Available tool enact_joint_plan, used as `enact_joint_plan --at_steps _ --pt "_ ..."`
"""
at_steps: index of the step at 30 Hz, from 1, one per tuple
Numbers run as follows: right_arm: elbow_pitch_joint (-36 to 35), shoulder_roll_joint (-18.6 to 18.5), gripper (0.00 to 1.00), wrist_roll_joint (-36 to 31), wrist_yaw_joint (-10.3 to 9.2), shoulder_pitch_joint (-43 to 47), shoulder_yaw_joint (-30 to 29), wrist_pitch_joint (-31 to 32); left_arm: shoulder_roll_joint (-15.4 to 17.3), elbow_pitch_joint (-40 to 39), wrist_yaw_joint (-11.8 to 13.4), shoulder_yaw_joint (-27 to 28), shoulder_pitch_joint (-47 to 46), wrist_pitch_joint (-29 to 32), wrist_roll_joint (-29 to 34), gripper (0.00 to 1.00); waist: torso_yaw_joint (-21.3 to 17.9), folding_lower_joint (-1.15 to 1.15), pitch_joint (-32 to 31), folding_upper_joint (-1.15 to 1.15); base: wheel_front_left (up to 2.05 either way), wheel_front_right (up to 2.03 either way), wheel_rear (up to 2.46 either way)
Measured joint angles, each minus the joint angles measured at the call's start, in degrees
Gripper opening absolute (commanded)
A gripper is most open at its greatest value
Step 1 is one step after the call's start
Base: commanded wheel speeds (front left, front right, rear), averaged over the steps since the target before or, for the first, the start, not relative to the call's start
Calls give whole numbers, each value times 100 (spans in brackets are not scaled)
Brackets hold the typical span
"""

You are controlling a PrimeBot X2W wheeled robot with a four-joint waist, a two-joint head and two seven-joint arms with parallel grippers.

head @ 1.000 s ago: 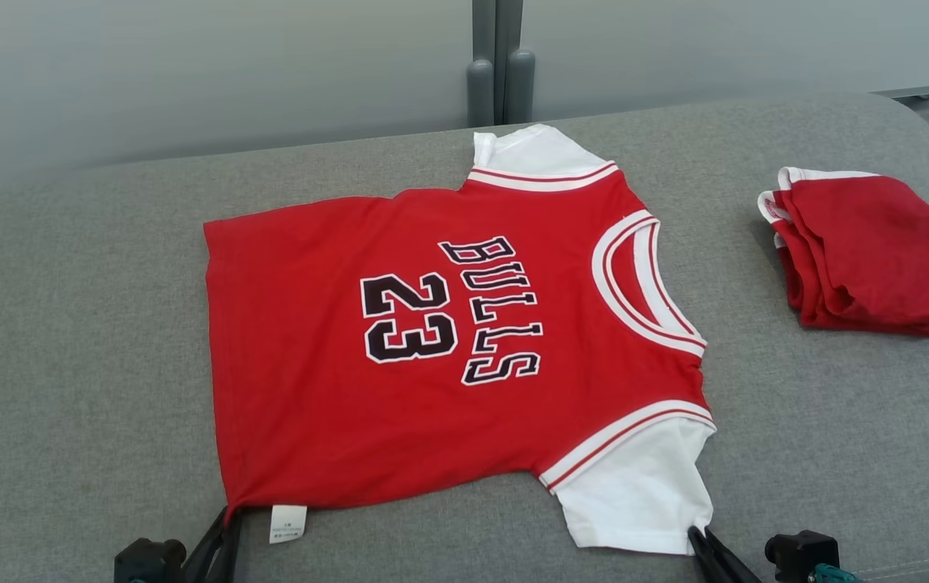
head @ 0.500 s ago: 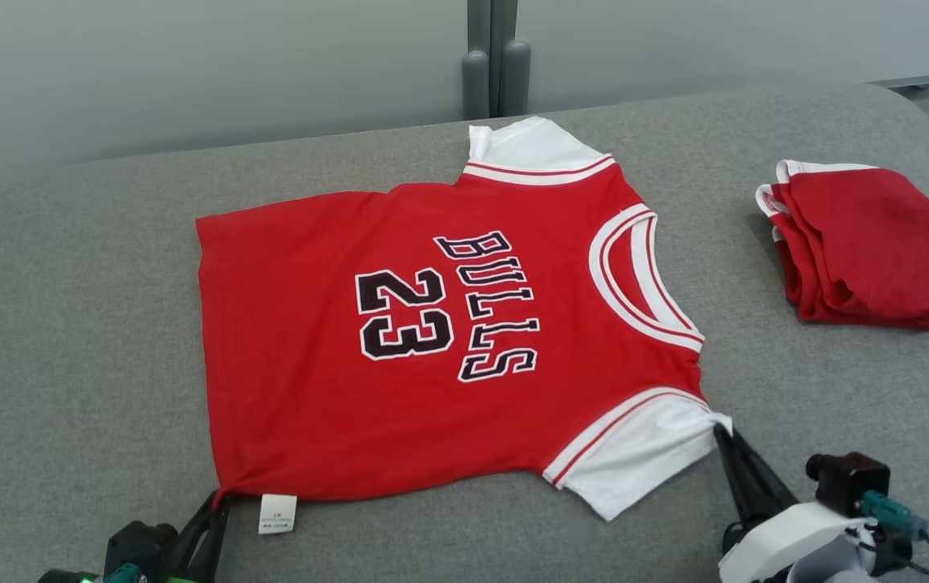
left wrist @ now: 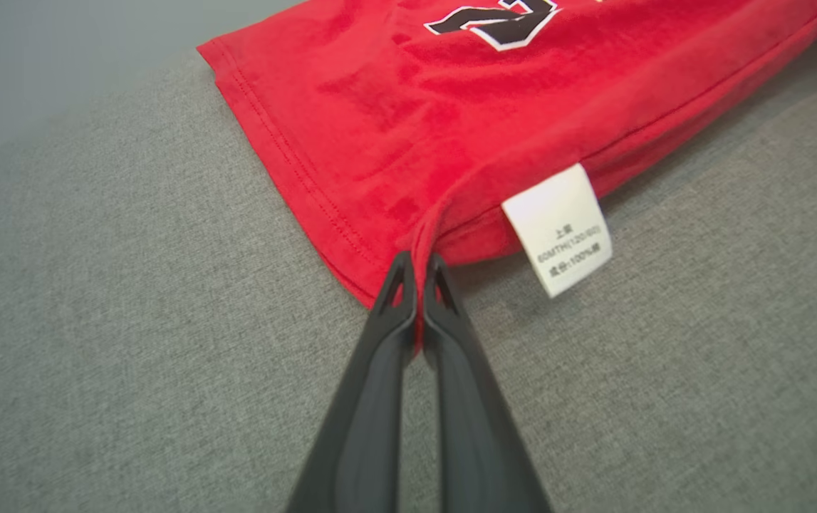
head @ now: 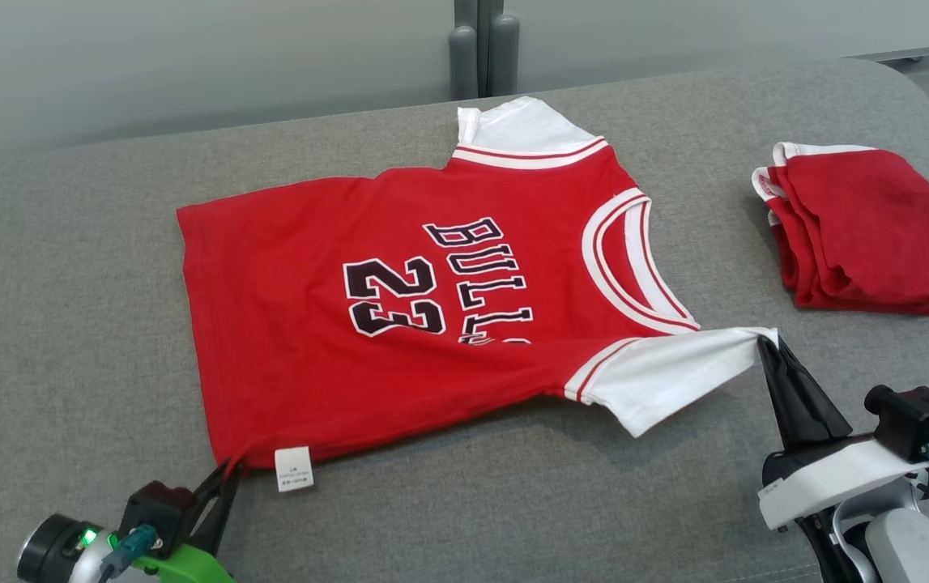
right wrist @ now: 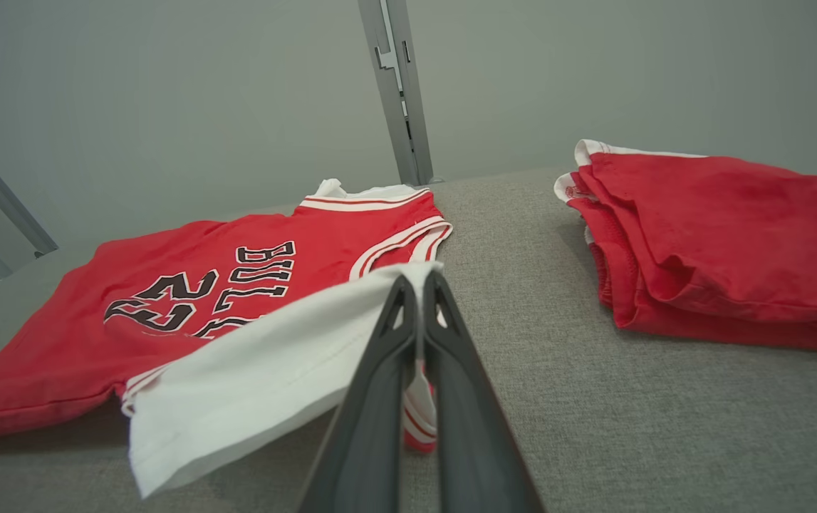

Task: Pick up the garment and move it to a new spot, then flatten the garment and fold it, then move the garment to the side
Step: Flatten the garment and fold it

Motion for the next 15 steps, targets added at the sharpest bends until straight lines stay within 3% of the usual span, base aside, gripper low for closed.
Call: enact_joint_plan --at_steps 8,15 --pt "-73 -404 0 -3 34 -60 404 212 465 -665 -7 -627 -350 803 -86 0 79 0 61 0 0 0 0" --pt "-313 -668 0 64 40 -275 794 525 991 -1265 -8 -728 -592 1432 -421 0 93 0 62 0 0 0 0"
